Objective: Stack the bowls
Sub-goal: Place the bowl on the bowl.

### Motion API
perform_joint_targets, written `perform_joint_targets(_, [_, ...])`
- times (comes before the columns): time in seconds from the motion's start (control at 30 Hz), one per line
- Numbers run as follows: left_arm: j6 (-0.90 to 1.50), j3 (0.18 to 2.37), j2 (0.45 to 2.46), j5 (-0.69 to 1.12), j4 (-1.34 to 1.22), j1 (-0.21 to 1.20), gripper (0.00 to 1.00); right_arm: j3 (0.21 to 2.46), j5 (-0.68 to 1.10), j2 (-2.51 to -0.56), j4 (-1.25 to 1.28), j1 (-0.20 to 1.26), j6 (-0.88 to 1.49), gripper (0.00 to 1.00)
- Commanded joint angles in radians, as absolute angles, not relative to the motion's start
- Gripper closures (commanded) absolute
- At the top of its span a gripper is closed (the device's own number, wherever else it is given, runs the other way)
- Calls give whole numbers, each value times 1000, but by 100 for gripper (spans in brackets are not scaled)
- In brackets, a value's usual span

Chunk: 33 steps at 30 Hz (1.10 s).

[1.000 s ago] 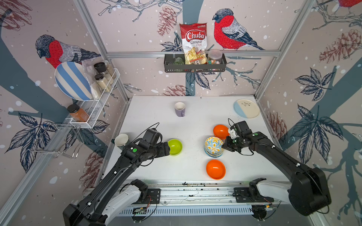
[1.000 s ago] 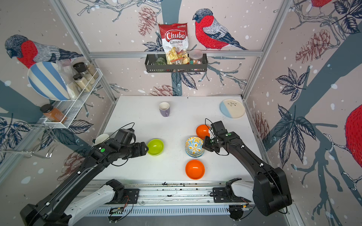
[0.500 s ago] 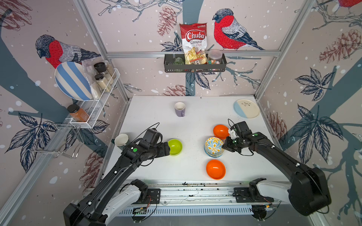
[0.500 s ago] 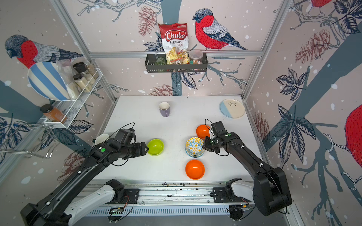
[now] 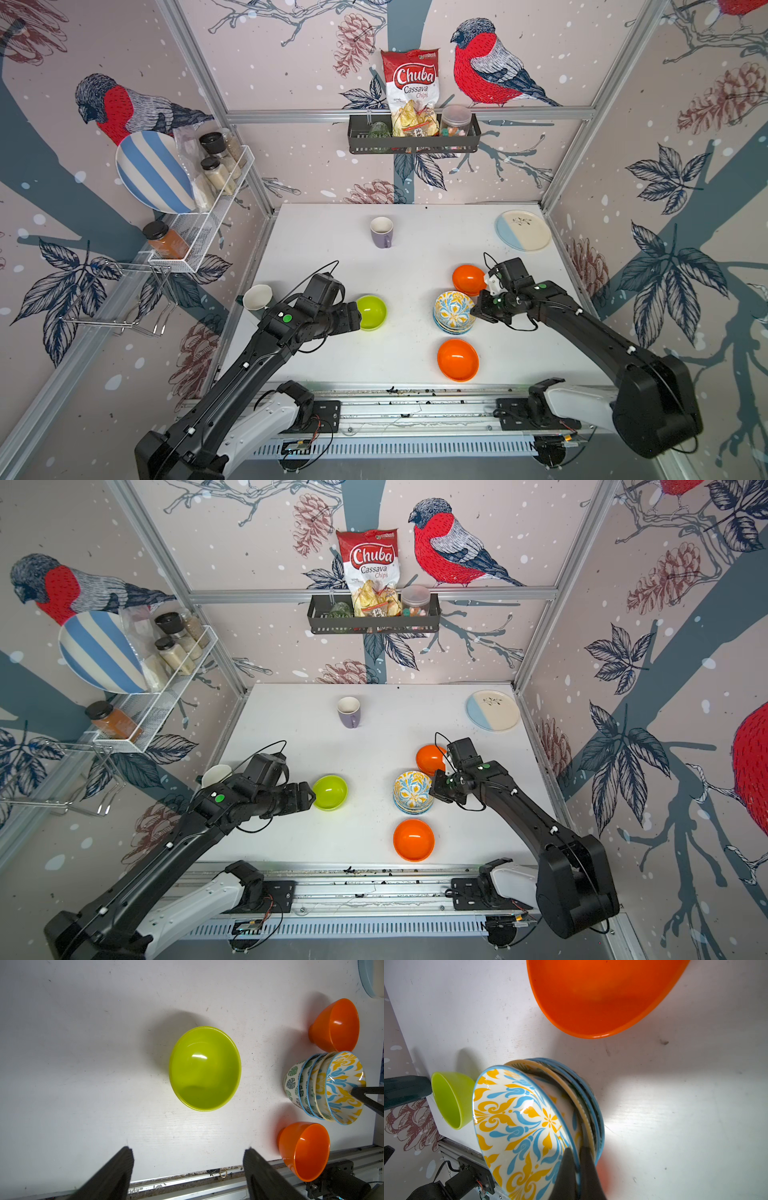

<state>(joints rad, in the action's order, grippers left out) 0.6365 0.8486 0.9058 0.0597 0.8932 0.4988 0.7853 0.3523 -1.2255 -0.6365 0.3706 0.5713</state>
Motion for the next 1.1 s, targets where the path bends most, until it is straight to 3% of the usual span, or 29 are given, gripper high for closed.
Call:
perform_joint_targets(0.0, [634,844,907,69,877,497,15,785,357,-1225,-614,371,551,100])
perform_joint_targets(1.07, [635,841,900,75,872,497,15,784,354,-1226,-624,376,551,97])
